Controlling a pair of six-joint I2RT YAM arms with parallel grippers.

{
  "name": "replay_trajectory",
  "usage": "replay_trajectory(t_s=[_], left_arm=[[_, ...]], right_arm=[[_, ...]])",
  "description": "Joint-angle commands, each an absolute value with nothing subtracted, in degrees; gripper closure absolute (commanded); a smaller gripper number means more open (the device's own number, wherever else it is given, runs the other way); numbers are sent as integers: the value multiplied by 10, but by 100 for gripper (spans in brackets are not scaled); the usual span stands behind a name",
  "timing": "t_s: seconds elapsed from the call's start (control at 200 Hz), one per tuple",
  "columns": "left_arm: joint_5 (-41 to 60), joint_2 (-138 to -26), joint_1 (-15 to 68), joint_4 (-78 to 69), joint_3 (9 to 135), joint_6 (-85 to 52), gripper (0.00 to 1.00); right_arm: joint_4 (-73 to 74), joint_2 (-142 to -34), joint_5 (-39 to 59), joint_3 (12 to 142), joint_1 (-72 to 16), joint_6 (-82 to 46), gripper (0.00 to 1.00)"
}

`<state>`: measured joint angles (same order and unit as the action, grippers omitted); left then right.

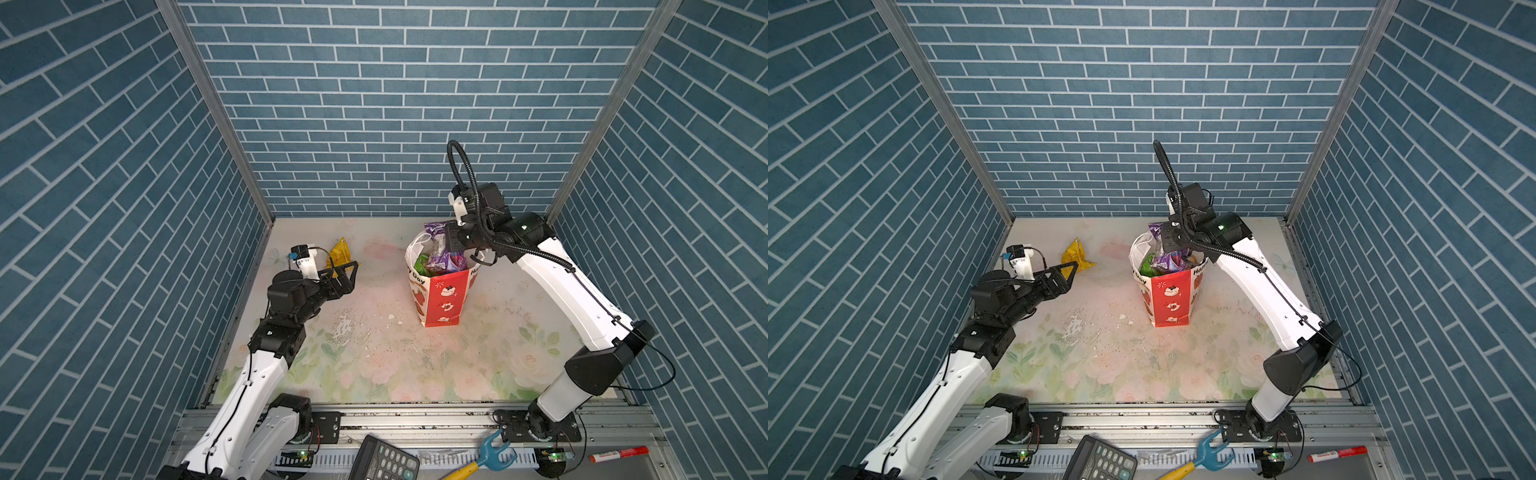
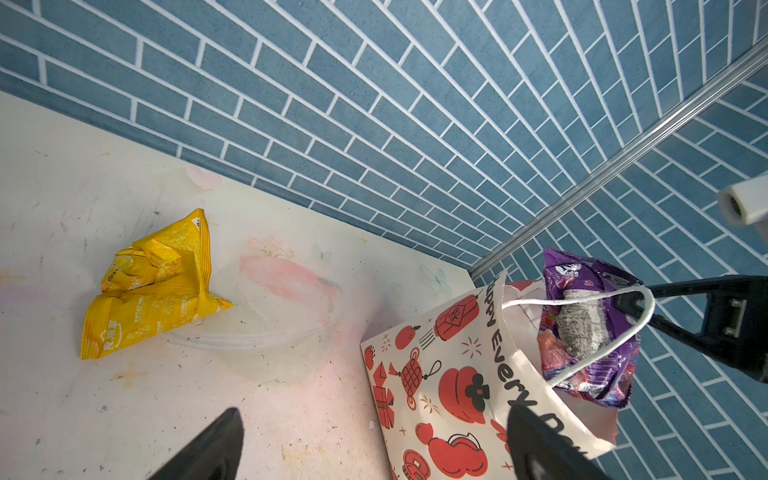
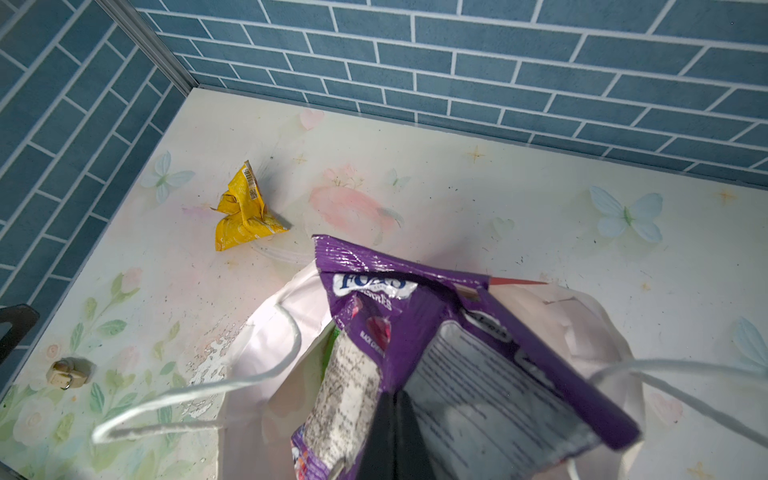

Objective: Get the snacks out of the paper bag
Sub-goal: 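Close the right gripper on the purple packet and lift it, then raise the purple packet out of the bag with the right gripper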

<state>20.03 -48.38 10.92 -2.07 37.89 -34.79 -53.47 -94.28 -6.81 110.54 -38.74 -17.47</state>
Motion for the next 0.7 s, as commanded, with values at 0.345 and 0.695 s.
replay_trajectory(t_s=[0.345,0.695], left_arm=[[213,-484,112,-35,374,-354,0],[212,-485,112,-33,374,-354,0]], right_arm=[[-487,-897,-83,1108,-391,-151,100],[-480,-870,-97,1100,-390,-143,100]])
